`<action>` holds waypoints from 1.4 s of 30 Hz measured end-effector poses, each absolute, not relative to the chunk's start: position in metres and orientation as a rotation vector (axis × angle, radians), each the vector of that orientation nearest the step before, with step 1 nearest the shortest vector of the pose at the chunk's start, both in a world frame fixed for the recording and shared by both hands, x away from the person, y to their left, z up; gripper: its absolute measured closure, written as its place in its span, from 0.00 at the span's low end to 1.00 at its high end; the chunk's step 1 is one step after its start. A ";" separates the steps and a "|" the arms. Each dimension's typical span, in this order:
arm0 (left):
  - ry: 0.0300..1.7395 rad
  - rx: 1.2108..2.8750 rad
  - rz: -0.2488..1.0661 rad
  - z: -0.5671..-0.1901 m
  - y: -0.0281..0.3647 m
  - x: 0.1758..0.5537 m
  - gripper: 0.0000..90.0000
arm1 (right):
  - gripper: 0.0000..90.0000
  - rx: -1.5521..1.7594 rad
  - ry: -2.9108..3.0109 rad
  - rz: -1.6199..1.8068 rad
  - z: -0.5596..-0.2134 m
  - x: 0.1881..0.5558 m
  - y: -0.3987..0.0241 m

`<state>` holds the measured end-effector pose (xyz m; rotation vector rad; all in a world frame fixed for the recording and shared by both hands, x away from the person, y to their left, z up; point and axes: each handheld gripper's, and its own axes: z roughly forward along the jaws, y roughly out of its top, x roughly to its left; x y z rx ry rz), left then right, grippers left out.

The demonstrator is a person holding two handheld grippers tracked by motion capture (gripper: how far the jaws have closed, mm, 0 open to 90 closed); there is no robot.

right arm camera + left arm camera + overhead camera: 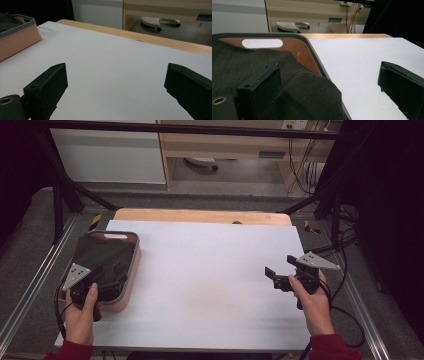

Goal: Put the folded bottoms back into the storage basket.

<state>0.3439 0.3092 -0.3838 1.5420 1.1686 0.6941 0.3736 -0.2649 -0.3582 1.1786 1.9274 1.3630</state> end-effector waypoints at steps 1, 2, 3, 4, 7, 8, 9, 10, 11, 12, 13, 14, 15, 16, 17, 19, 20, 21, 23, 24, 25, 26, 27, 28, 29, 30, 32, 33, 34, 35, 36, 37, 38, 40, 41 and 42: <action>1.169 1.543 0.694 -0.384 0.309 0.344 0.05 | 0.06 1.182 1.925 1.365 -0.361 0.372 -0.265; 1.169 1.543 0.694 -0.384 0.309 0.344 0.05 | 0.06 1.188 1.927 1.366 -0.363 0.370 -0.266; 1.168 1.543 0.694 -0.384 0.309 0.344 0.05 | 0.06 1.193 1.926 1.368 -0.366 0.368 -0.266; 1.168 1.543 0.694 -0.384 0.309 0.344 0.06 | 0.06 1.192 1.927 1.367 -0.368 0.366 -0.267; 1.168 1.541 0.695 -0.384 0.309 0.344 0.05 | 0.06 1.203 1.928 1.369 -0.375 0.360 -0.267; 1.169 1.542 0.695 -0.384 0.309 0.344 0.05 | 0.05 1.203 1.931 1.365 -0.377 0.359 -0.267; 1.169 1.542 0.695 -0.384 0.309 0.344 0.05 | 0.05 1.209 1.931 1.366 -0.379 0.357 -0.267; 1.169 1.541 0.695 -0.384 0.309 0.344 0.05 | 0.05 1.208 1.935 1.366 -0.381 0.356 -0.267; 1.168 1.541 0.694 -0.384 0.309 0.344 0.05 | 0.05 1.211 1.938 1.364 -0.383 0.354 -0.267; 1.167 1.539 0.693 -0.383 0.309 0.344 0.05 | 0.05 1.209 1.940 1.357 -0.385 0.353 -0.267; 1.166 1.539 0.693 -0.383 0.309 0.343 0.05 | 0.05 1.212 1.943 1.352 -0.387 0.352 -0.267; 1.165 1.538 0.692 -0.383 0.309 0.343 0.06 | 0.05 1.216 1.946 1.347 -0.389 0.351 -0.266; 1.165 1.538 0.693 -0.383 0.309 0.343 0.05 | 0.05 1.219 1.950 1.345 -0.391 0.349 -0.266; 1.165 1.538 0.694 -0.383 0.309 0.343 0.06 | 0.05 1.219 1.954 1.343 -0.393 0.348 -0.266; 1.165 1.538 0.693 -0.383 0.309 0.343 0.06 | 0.05 1.220 1.955 1.342 -0.394 0.347 -0.266; 1.165 1.542 0.694 -0.383 0.309 0.343 0.06 | 0.05 1.224 1.956 1.341 -0.396 0.344 -0.266; 1.165 1.542 0.694 -0.383 0.309 0.343 0.06 | 0.05 1.226 1.954 1.341 -0.398 0.343 -0.267; 1.164 1.542 0.694 -0.383 0.309 0.343 0.06 | 0.05 1.230 1.954 1.343 -0.399 0.342 -0.266; 1.165 1.541 0.695 -0.383 0.308 0.343 0.06 | 0.05 1.230 1.958 1.342 -0.402 0.340 -0.265; 1.164 1.541 0.695 -0.383 0.308 0.343 0.06 | 0.05 1.228 1.962 1.339 -0.404 0.339 -0.265; 1.164 1.541 0.695 -0.383 0.308 0.343 0.06 | 0.05 1.235 1.963 1.337 -0.405 0.337 -0.264; 1.163 1.542 0.695 -0.383 0.308 0.343 0.06 | 0.05 1.237 1.963 1.338 -0.407 0.336 -0.264; 1.162 1.544 0.693 -0.383 0.308 0.342 0.06 | 0.05 1.234 1.961 1.337 -0.409 0.335 -0.264; 1.161 1.548 0.693 -0.383 0.309 0.342 0.06 | 0.05 1.239 1.964 1.335 -0.411 0.334 -0.263; 1.161 1.550 0.693 -0.383 0.309 0.341 0.06 | 0.05 1.243 1.963 1.336 -0.413 0.332 -0.263; 1.161 1.549 0.692 -0.383 0.309 0.340 0.06 | 0.05 1.247 1.965 1.337 -0.415 0.331 -0.263; 1.160 1.551 0.695 -0.383 0.309 0.339 0.06 | 0.05 1.247 1.967 1.336 -0.418 0.330 -0.263; 1.159 1.552 0.698 -0.383 0.309 0.339 0.06 | 0.05 1.253 1.969 1.339 -0.419 0.328 -0.262; 1.157 1.552 0.700 -0.383 0.308 0.338 0.06 | 0.05 1.247 1.973 1.340 -0.420 0.328 -0.262; 1.157 1.558 0.704 -0.382 0.308 0.338 0.06 | 0.05 1.248 1.972 1.340 -0.421 0.327 -0.261; 1.156 1.557 0.706 -0.382 0.308 0.338 0.06 | 0.05 1.249 1.975 1.341 -0.422 0.326 -0.261; 1.155 1.558 0.705 -0.382 0.308 0.337 0.06 | 0.05 1.245 1.978 1.343 -0.423 0.326 -0.260; 1.155 1.558 0.705 -0.382 0.308 0.337 0.06 | 0.05 1.245 1.982 1.342 -0.425 0.325 -0.260; 1.150 1.569 0.708 -0.382 0.307 0.336 0.06 | 0.05 1.250 1.991 1.342 -0.428 0.324 -0.259; 1.148 1.574 0.708 -0.382 0.307 0.336 0.06 | 0.05 1.252 1.997 1.341 -0.429 0.324 -0.258; 1.148 1.577 0.708 -0.381 0.306 0.335 0.06 | 0.05 1.245 2.002 1.339 -0.431 0.324 -0.257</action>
